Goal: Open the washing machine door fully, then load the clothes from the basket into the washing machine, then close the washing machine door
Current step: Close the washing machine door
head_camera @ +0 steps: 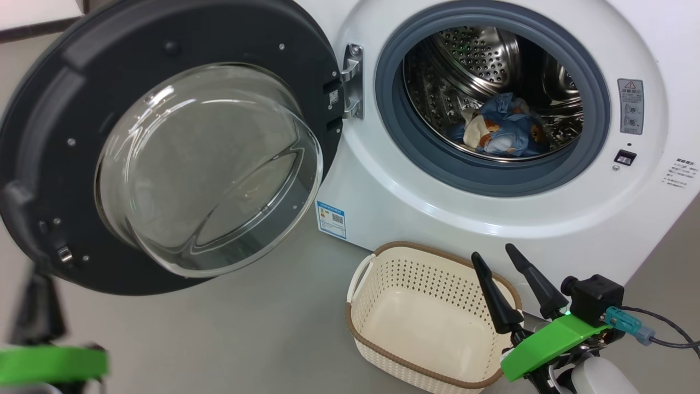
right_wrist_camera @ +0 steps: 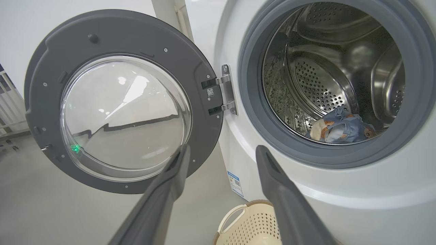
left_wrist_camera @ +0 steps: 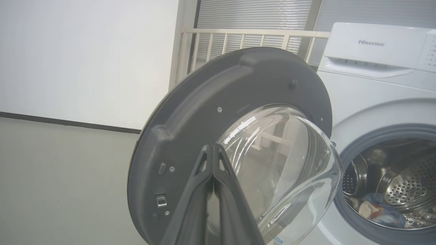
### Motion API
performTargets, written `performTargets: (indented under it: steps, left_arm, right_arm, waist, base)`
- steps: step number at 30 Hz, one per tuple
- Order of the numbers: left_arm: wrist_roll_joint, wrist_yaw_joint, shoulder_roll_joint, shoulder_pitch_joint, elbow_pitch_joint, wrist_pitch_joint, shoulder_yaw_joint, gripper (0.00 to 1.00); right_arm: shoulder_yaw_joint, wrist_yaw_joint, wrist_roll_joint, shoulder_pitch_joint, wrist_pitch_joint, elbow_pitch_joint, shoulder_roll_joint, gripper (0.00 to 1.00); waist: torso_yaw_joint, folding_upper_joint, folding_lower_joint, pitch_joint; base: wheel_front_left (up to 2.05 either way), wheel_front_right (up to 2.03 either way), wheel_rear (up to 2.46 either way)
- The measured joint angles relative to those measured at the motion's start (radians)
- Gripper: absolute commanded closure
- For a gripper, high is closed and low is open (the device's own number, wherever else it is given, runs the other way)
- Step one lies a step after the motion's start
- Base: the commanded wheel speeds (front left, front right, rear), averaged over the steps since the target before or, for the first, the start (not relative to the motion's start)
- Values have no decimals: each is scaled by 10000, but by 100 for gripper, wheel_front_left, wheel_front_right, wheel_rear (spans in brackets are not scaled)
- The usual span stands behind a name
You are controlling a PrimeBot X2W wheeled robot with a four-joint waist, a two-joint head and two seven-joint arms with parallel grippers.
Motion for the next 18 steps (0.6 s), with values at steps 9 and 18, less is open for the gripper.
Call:
performTargets:
  steps: [9, 18]
  left_arm:
    - [-2746, -794, 640, -1792, 52, 535, 1864, 100]
    - [-5699, -1020, 1373, -4063, 2571, 2075, 3336, 100]
  right_arm:
    - [138, 0, 4, -3, 0, 15, -117, 0]
    - [382, 0, 4, -91, 2, 121, -316, 0]
  waist:
    - [-211, 0, 0, 104]
    - [-727, 0, 0, 362]
  base:
    - [0, 0, 0]
    - [0, 0, 0]
